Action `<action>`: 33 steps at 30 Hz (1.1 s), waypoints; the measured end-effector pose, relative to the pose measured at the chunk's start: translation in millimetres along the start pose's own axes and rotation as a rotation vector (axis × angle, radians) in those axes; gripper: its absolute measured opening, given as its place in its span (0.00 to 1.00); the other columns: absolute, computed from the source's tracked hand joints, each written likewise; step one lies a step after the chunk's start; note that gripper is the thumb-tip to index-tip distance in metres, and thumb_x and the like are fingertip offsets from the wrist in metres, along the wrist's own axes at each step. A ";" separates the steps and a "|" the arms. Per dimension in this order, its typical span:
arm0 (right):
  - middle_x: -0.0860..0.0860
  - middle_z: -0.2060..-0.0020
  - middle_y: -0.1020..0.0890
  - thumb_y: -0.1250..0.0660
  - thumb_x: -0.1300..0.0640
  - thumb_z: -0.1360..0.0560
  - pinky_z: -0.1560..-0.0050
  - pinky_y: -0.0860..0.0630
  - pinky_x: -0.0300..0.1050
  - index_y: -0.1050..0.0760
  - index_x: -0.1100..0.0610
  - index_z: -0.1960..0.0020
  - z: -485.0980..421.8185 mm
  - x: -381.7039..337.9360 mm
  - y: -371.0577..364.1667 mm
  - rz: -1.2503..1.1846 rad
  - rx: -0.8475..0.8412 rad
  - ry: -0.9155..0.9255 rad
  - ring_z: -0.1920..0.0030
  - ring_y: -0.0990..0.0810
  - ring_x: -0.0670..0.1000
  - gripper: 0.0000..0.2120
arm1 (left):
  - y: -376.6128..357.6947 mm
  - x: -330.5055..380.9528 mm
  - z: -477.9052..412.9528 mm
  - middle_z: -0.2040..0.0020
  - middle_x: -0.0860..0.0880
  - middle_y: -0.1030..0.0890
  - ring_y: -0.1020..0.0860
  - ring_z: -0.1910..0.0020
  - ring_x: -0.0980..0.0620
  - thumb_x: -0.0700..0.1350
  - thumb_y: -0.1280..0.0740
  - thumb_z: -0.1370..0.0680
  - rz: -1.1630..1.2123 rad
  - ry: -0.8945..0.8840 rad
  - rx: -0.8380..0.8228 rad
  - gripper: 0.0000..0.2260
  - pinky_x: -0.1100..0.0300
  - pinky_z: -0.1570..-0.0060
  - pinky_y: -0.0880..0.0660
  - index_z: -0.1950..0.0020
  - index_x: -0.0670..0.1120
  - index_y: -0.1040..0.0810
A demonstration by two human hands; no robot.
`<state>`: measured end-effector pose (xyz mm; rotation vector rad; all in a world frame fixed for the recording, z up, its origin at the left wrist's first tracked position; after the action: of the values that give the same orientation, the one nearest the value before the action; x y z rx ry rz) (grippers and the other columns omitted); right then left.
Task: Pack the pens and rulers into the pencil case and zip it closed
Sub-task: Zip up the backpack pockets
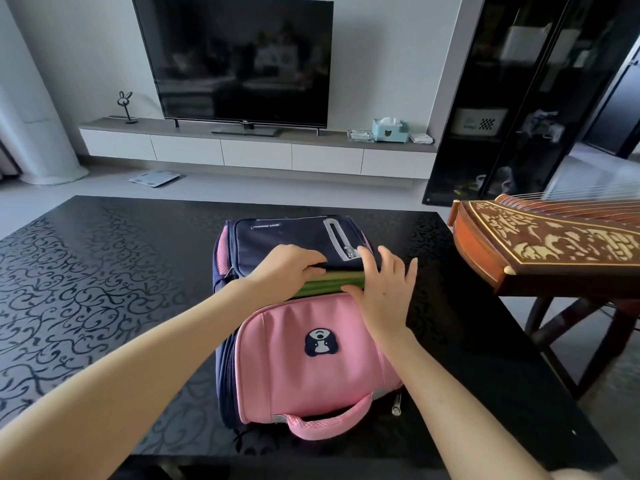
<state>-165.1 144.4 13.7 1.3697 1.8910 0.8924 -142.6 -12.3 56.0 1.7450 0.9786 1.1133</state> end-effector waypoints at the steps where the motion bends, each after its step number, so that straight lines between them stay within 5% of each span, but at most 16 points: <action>1: 0.57 0.45 0.22 0.21 0.44 0.44 0.38 0.35 0.69 0.26 0.52 0.41 0.7 -2.3 -2.0 0.001 0.008 0.018 0.46 0.22 0.60 0.35 | -0.1 -1.4 0.8 0.44 0.44 0.18 0.23 0.45 0.43 0.47 0.38 0.21 0.006 0.009 -0.001 0.13 0.57 0.49 0.32 0.40 0.45 0.22; 5: 0.57 0.48 0.21 0.21 0.50 0.40 0.39 0.30 0.65 0.22 0.56 0.46 -4.4 -0.8 -3.5 -0.136 0.004 0.131 0.49 0.22 0.60 0.25 | -6.0 -23.1 22.6 0.31 0.51 0.28 0.35 0.29 0.48 0.51 0.35 0.23 0.001 -0.025 -0.054 0.20 0.48 0.29 0.43 0.32 0.51 0.30; 9: 0.53 0.40 0.26 0.24 0.52 0.34 0.50 0.26 0.49 0.26 0.56 0.43 -13.4 11.0 -8.1 -0.391 -0.160 0.128 0.45 0.23 0.56 0.22 | -0.6 -78.6 63.9 0.26 0.44 0.37 0.41 0.27 0.41 0.62 0.30 0.32 -0.093 0.158 0.094 0.37 0.45 0.30 0.42 0.27 0.50 0.37; 13: 0.47 0.30 0.33 0.29 0.55 0.28 0.36 0.37 0.42 0.39 0.46 0.29 -15.0 24.8 -23.0 -0.828 -0.468 -0.031 0.33 0.33 0.47 0.32 | 1.0 -98.9 78.8 0.26 0.44 0.38 0.38 0.27 0.46 0.55 0.28 0.30 0.115 0.336 0.149 0.37 0.54 0.34 0.36 0.26 0.50 0.40; 16: 0.46 0.31 0.31 0.30 0.59 0.27 0.31 0.38 0.44 0.39 0.45 0.28 -17.3 32.0 -27.9 -0.876 -0.568 -0.054 0.32 0.34 0.45 0.32 | -3.7 -98.3 74.6 0.25 0.46 0.39 0.40 0.26 0.49 0.56 0.28 0.31 0.157 0.338 0.141 0.37 0.56 0.34 0.36 0.26 0.53 0.41; 21: 0.50 0.47 0.18 0.24 0.58 0.33 0.45 0.28 0.42 0.25 0.52 0.40 -21.3 37.7 -31.4 -0.750 -0.348 -0.142 0.46 0.21 0.50 0.23 | -5.0 -101.0 75.0 0.26 0.45 0.38 0.37 0.28 0.49 0.55 0.26 0.32 0.190 0.392 0.199 0.36 0.56 0.34 0.36 0.28 0.54 0.37; 25: 0.55 0.58 0.15 0.27 0.61 0.32 0.59 0.33 0.42 0.23 0.59 0.52 -19.3 34.4 -35.4 -0.621 -0.138 -0.256 0.54 0.20 0.57 0.10 | -4.4 -92.2 72.8 0.29 0.46 0.31 0.36 0.28 0.50 0.52 0.25 0.32 0.181 0.388 0.252 0.33 0.57 0.36 0.35 0.30 0.50 0.32; 30: 0.54 0.63 0.16 0.30 0.61 0.30 0.62 0.35 0.42 0.26 0.59 0.53 -23.2 26.8 -31.4 -0.497 -0.136 -0.148 0.59 0.20 0.58 0.08 | -2.9 -89.6 73.2 0.39 0.45 0.23 0.25 0.41 0.45 0.50 0.26 0.31 0.112 0.365 0.305 0.30 0.57 0.43 0.31 0.31 0.46 0.30; 33: 0.56 0.58 0.16 0.32 0.64 0.30 0.57 0.30 0.43 0.25 0.59 0.47 -17.1 21.9 -26.1 -0.464 -0.187 -0.073 0.55 0.19 0.58 0.11 | -4.6 -95.1 71.4 0.45 0.41 0.22 0.25 0.45 0.41 0.43 0.28 0.28 0.071 0.347 0.317 0.25 0.53 0.46 0.29 0.32 0.43 0.29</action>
<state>-198.5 156.8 -0.1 0.7925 1.9019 0.7479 -105.6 -113.2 4.9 1.8816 1.3745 1.3991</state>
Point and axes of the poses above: each hand's wrist, its own z-axis away from the middle knuckle, its own y-axis out of the back of the hand, x = y × z, the point moved 5 cm from there along -z, towards the middle knuckle
